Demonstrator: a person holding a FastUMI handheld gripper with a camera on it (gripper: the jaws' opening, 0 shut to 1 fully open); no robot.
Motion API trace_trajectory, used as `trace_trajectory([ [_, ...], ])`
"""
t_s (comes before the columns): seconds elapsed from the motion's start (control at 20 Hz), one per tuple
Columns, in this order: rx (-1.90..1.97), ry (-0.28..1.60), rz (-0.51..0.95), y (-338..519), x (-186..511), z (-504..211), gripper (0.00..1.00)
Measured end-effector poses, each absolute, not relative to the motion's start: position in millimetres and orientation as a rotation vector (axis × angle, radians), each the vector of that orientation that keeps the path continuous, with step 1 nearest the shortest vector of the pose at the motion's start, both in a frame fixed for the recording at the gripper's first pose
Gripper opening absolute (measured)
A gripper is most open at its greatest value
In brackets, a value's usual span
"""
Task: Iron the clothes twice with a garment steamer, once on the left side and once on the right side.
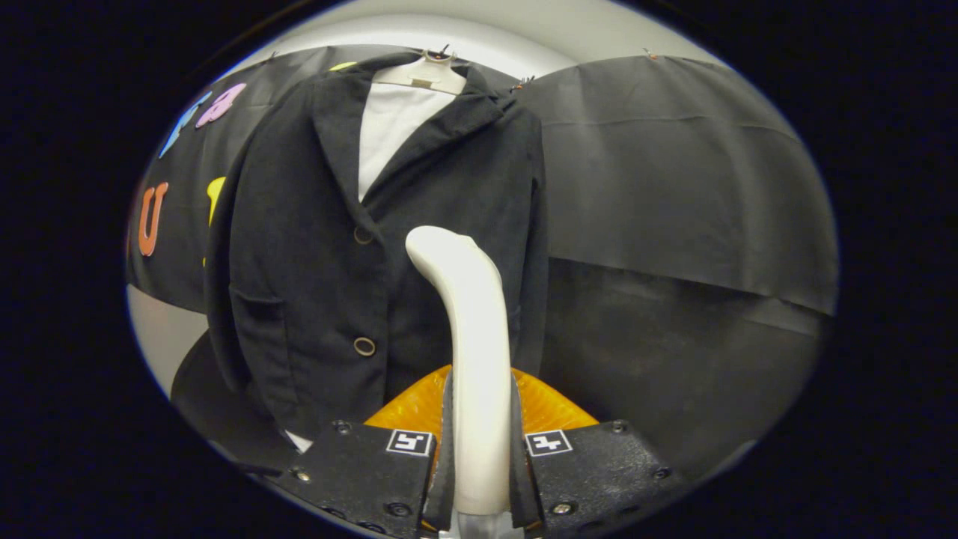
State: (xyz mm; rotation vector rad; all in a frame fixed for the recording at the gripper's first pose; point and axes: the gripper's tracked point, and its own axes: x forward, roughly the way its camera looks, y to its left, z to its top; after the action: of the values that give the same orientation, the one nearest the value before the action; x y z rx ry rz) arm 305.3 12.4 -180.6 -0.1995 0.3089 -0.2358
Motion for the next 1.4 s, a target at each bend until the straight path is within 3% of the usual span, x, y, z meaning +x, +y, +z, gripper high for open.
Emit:
trace_trajectory([
  [1.4,-0.164,0.645,-0.158,-9.4,243.0,-361.4,0.32],
])
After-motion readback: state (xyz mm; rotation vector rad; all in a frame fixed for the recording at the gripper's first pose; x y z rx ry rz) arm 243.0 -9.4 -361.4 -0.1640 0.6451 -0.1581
